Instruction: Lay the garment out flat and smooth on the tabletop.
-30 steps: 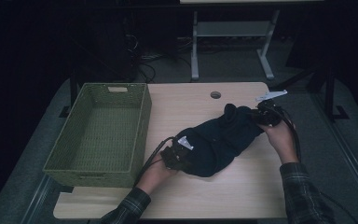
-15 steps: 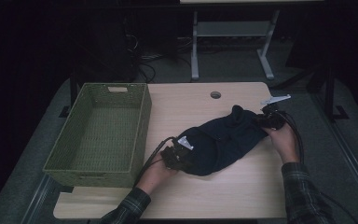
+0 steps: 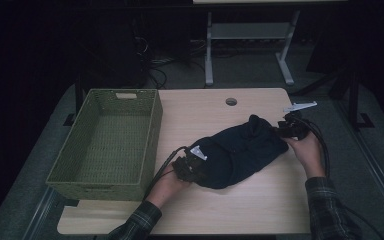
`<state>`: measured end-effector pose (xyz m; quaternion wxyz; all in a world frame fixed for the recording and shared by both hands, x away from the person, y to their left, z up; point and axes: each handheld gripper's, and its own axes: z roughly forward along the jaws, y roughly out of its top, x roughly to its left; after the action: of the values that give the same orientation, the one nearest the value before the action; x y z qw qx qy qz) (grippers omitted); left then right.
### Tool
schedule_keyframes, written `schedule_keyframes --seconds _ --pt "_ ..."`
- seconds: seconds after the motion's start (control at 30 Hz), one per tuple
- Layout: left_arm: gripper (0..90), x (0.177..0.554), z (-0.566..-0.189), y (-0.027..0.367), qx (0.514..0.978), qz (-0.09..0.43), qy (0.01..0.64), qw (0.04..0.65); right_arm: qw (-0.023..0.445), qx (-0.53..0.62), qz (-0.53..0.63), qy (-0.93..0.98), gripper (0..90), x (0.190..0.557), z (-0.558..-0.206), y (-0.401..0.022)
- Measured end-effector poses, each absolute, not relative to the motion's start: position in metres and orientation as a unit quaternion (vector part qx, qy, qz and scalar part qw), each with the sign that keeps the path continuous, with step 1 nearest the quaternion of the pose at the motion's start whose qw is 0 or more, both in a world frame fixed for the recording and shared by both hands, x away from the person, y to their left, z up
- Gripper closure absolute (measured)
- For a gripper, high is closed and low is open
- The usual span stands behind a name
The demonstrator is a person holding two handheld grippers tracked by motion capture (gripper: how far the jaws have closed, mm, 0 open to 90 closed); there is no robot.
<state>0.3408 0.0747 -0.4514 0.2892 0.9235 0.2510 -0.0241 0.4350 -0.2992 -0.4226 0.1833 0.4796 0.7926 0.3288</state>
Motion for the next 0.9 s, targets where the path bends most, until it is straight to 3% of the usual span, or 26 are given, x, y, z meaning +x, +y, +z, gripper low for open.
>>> schedule_keyframes --seconds 0.4,0.9 --pt "90.0 0.342 -0.451 0.075 0.924 -0.026 0.251 0.288 0.161 0.461 0.35 0.799 66.3 0.395 -0.415 -0.294" --pt "90.0 0.342 -0.451 0.076 0.924 -0.028 0.251 0.286 0.116 0.419 0.368 0.822 80.1 0.349 -0.421 -0.255"
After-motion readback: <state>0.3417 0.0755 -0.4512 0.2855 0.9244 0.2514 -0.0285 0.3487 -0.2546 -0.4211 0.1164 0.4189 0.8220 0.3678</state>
